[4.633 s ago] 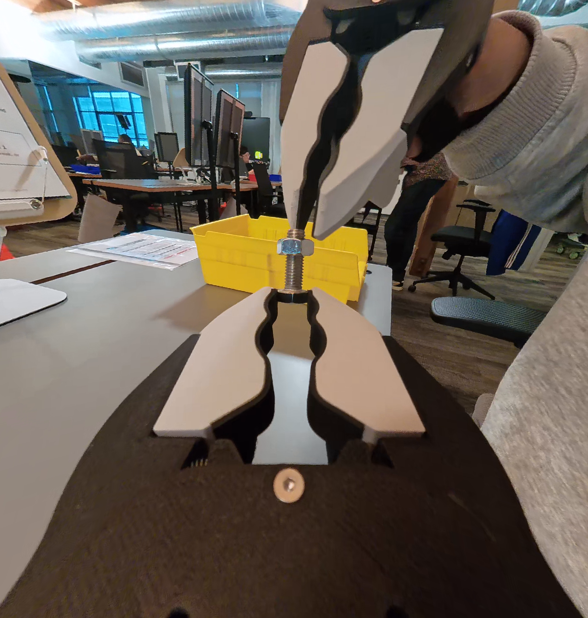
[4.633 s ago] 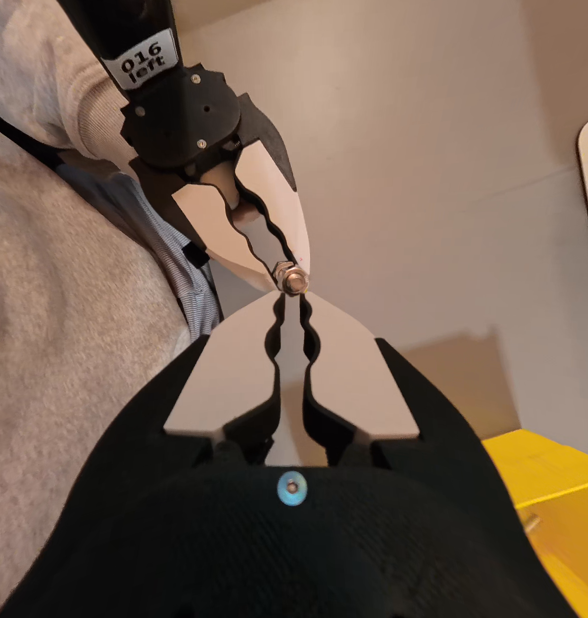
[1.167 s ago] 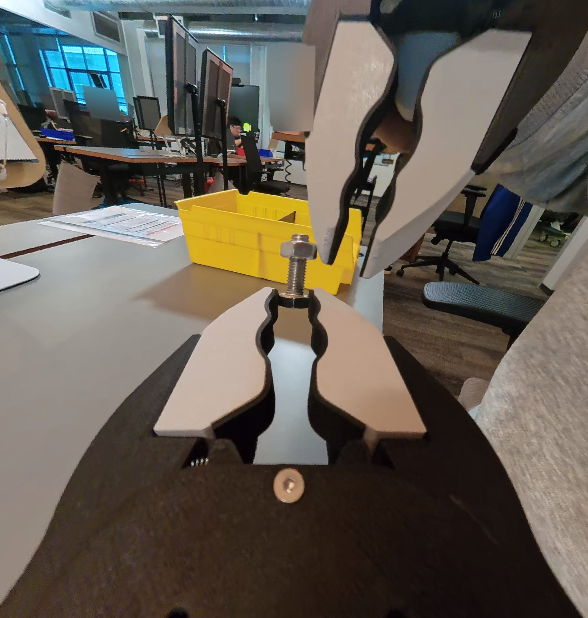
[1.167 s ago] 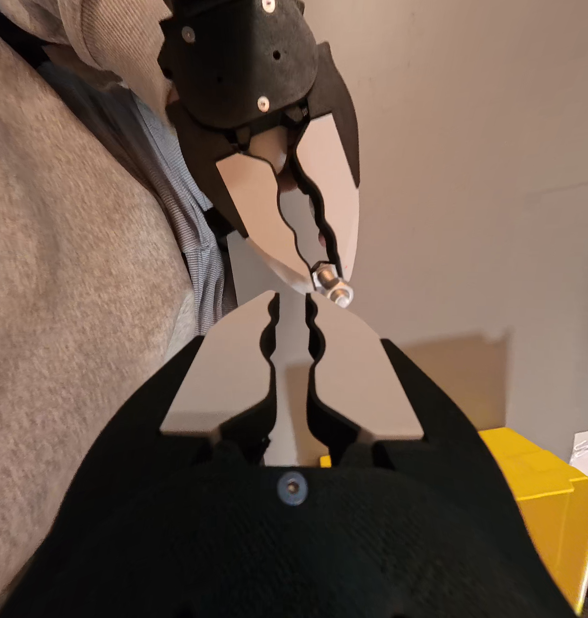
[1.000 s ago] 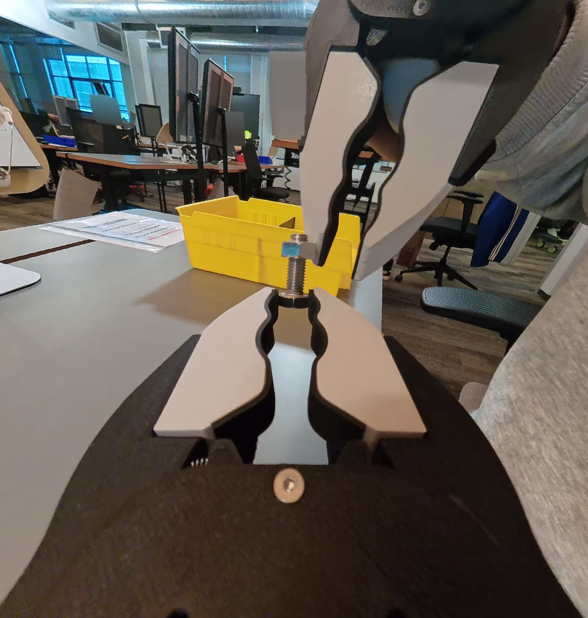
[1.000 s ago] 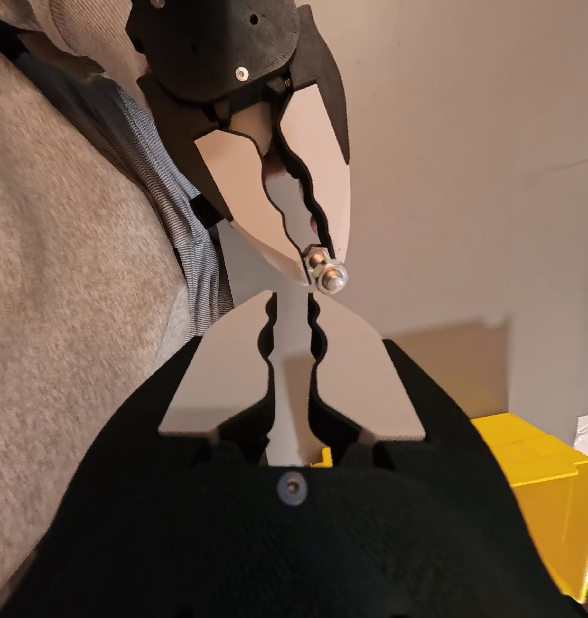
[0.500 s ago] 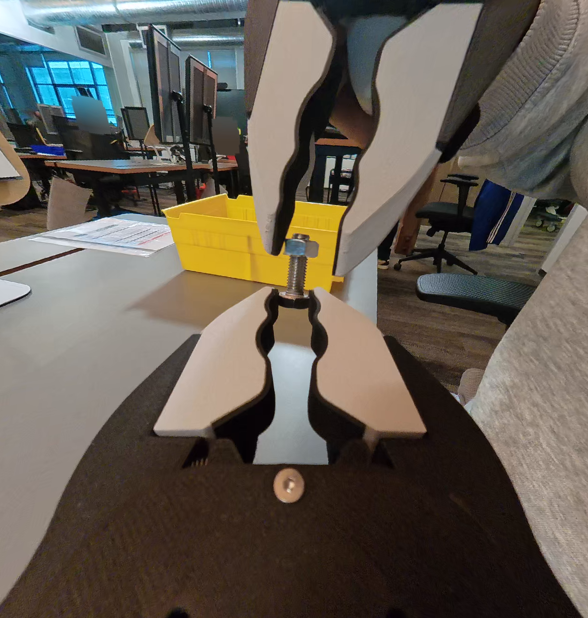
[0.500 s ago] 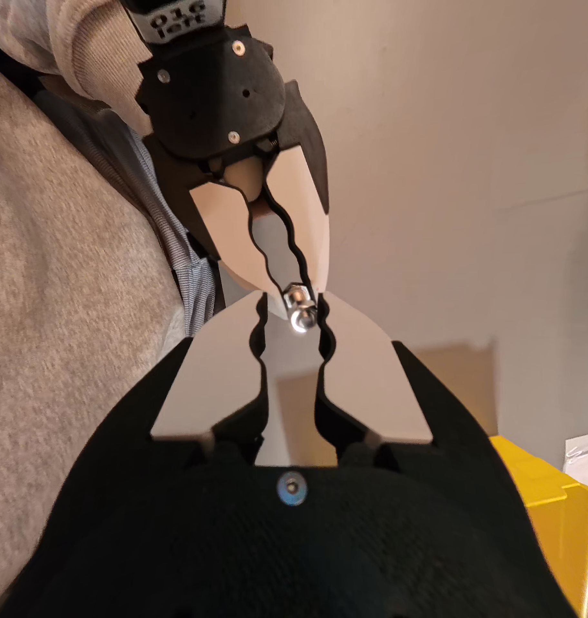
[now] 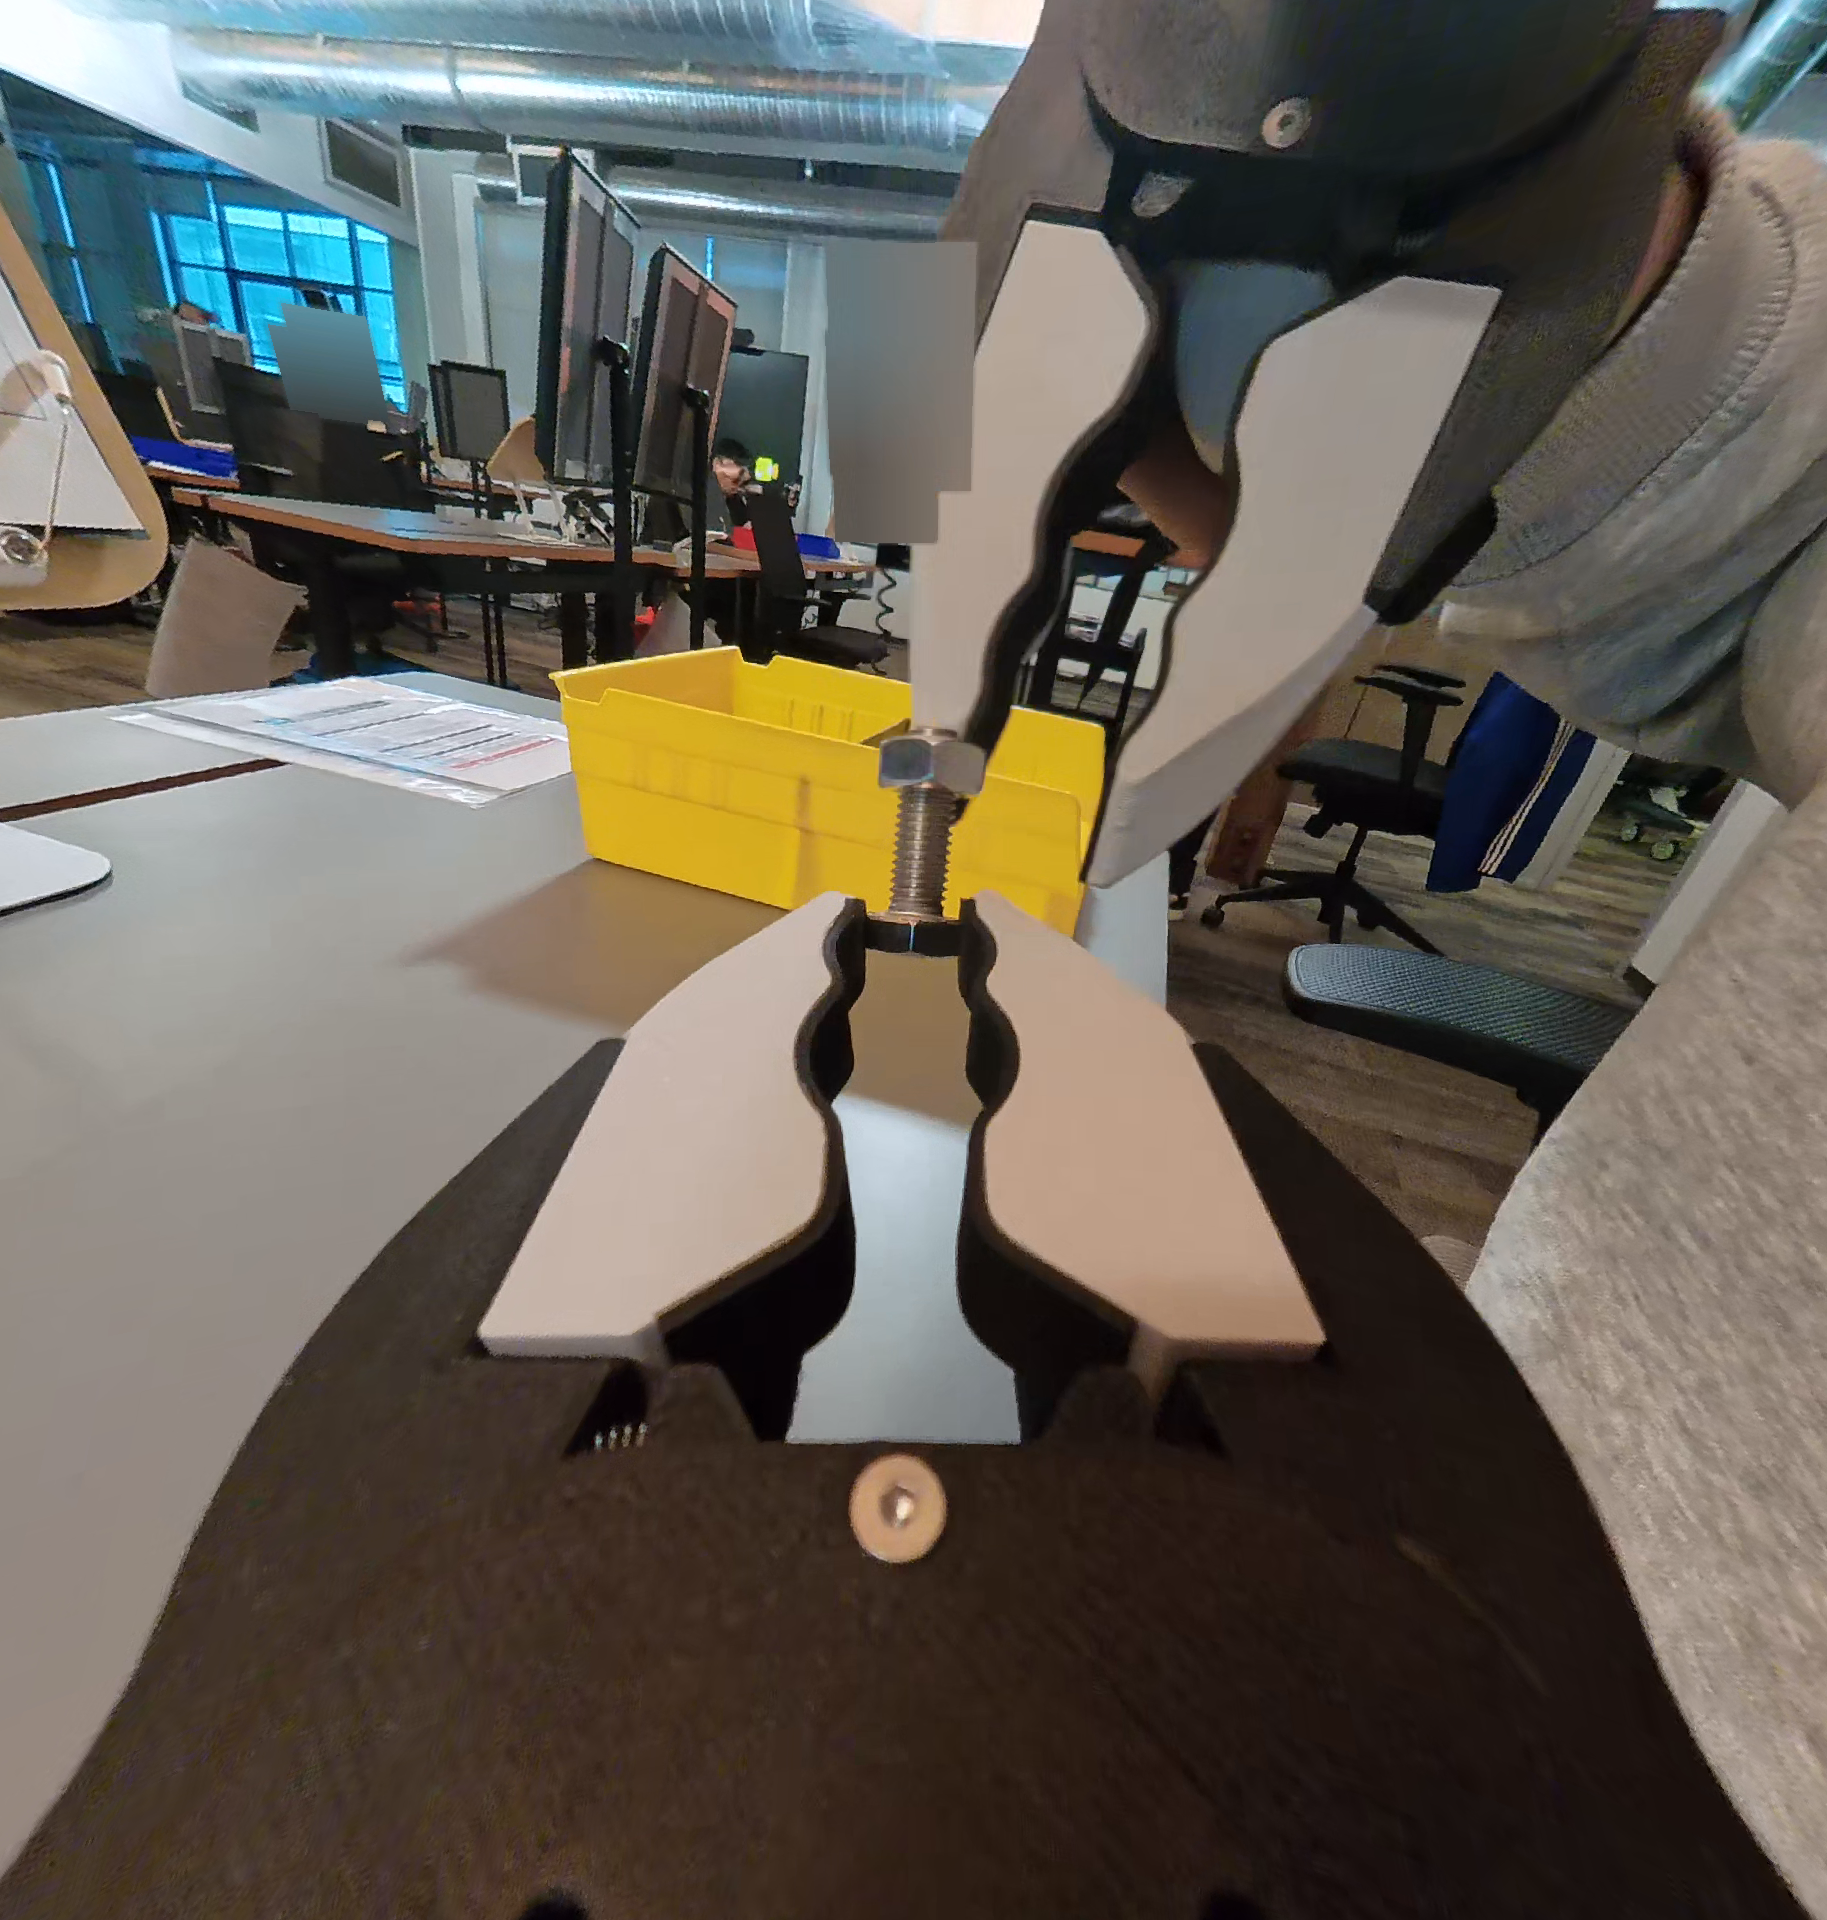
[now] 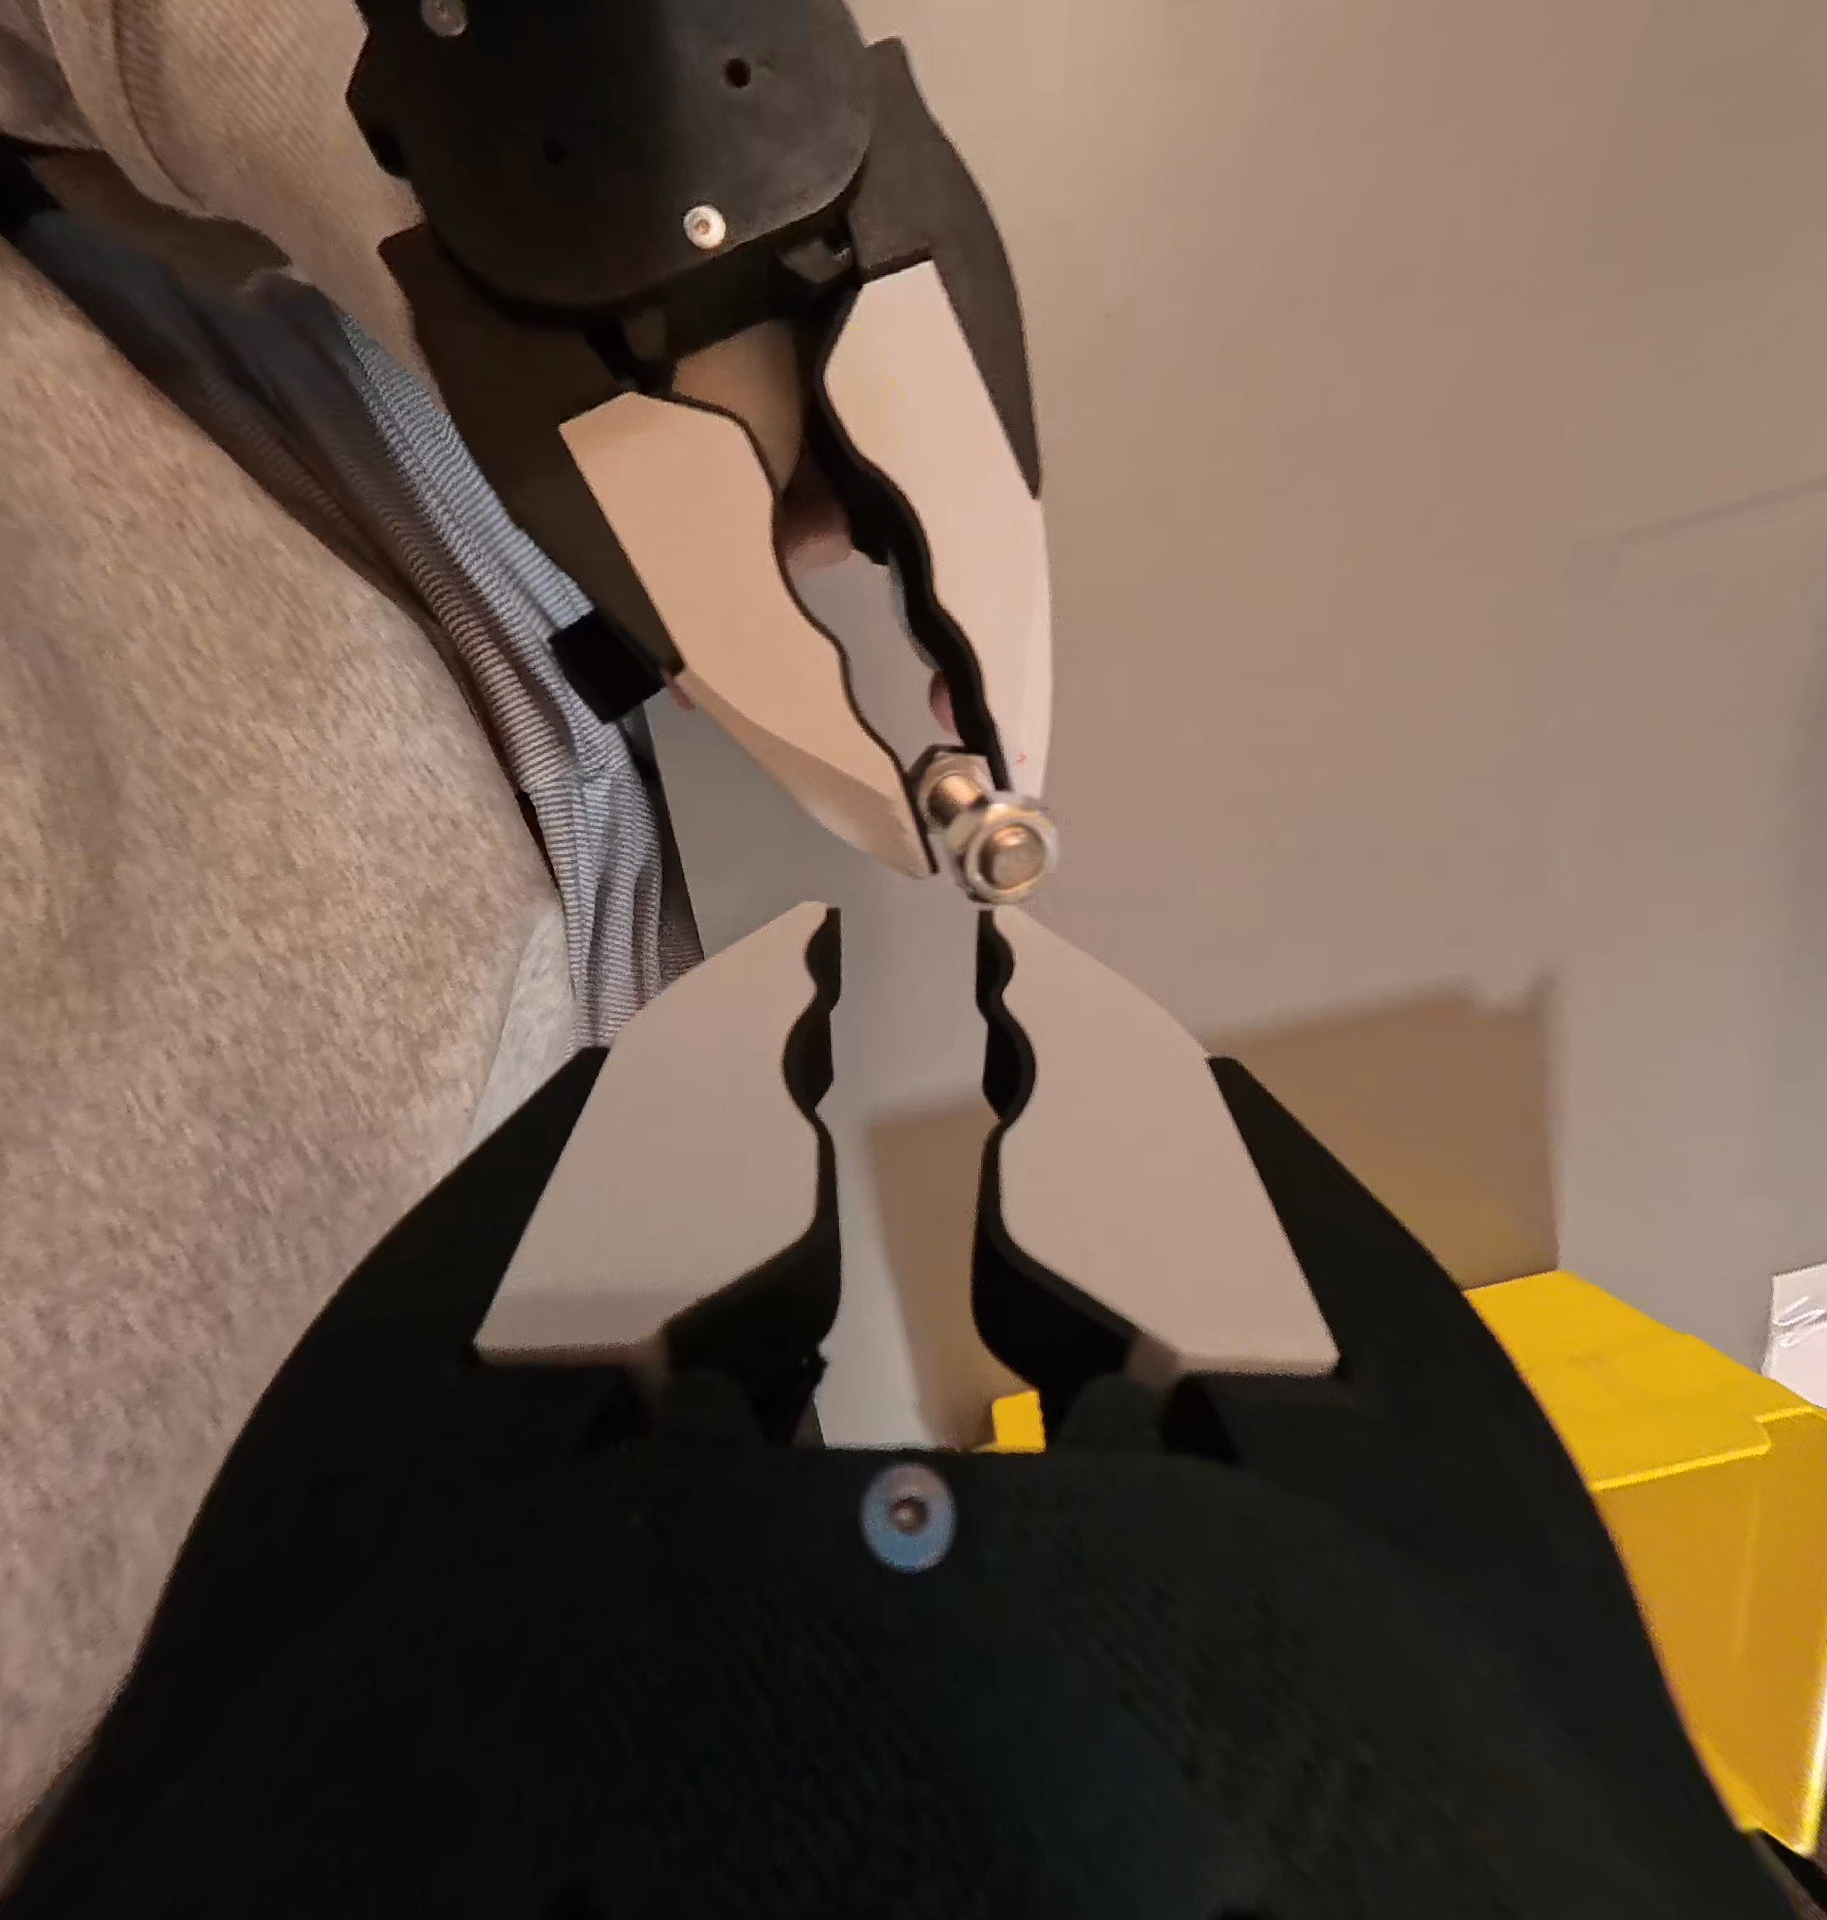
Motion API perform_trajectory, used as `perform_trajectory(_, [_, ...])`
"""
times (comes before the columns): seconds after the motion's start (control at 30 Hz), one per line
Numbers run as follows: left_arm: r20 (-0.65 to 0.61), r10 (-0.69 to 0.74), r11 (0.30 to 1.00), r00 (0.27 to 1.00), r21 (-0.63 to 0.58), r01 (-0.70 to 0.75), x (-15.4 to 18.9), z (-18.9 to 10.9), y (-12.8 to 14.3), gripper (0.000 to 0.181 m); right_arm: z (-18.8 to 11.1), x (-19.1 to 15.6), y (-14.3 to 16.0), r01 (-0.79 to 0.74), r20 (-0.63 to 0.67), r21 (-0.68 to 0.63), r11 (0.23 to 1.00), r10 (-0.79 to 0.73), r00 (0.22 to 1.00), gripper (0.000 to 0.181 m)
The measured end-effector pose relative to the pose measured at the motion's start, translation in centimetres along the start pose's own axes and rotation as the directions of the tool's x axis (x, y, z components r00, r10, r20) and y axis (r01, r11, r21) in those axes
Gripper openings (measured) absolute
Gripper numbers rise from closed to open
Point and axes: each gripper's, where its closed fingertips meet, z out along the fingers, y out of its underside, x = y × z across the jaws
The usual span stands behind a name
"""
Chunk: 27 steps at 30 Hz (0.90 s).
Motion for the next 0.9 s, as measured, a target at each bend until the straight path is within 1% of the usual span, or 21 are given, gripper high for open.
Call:
perform_trajectory(0.03, [-0.009,0.003,1.0,1.0,0.002,-0.003,0.2,0.0,0.0,0.018,-0.1,0.2,-0.1,-0.007,-0.006,0.009,1.0,0.007,1.0,0.027])
perform_trajectory(0.3, [-0.028,0.068,0.997,0.997,-0.03,-0.069,1.1,0.4,0.6,0.018,-0.1,-0.3,-1.3,0.029,-0.004,0.073,0.997,-0.029,1.0,0.029])
perform_trajectory(0.43, [-0.024,0.047,0.999,0.999,-0.026,-0.047,0.9,0.3,0.7,0.018,-0.2,-1.0,-1.9,0.058,0.011,0.092,0.994,-0.059,0.998,0.021])
perform_trajectory(0.6, [-0.008,0.02,1.0,1.0,-0.011,-0.02,0.3,0.1,0.4,0.018,-0.5,-1.1,-1.8,0.069,0.014,0.072,0.995,-0.07,0.997,0.014])
perform_trajectory(0.73, [0.005,0.017,1.0,1.0,0.008,-0.017,0.0,0.0,0.0,0.018,-0.7,-0.7,-1.1,0.044,0.017,0.048,0.998,-0.045,0.999,0.007])
perform_trajectory(0.9, [-0.002,0.007,0.999,1.0,0.042,-0.007,0.1,-0.2,-0.5,0.018,-0.6,0.1,-0.4,0.013,0.0,0.023,1.0,-0.013,1.0,0.01])
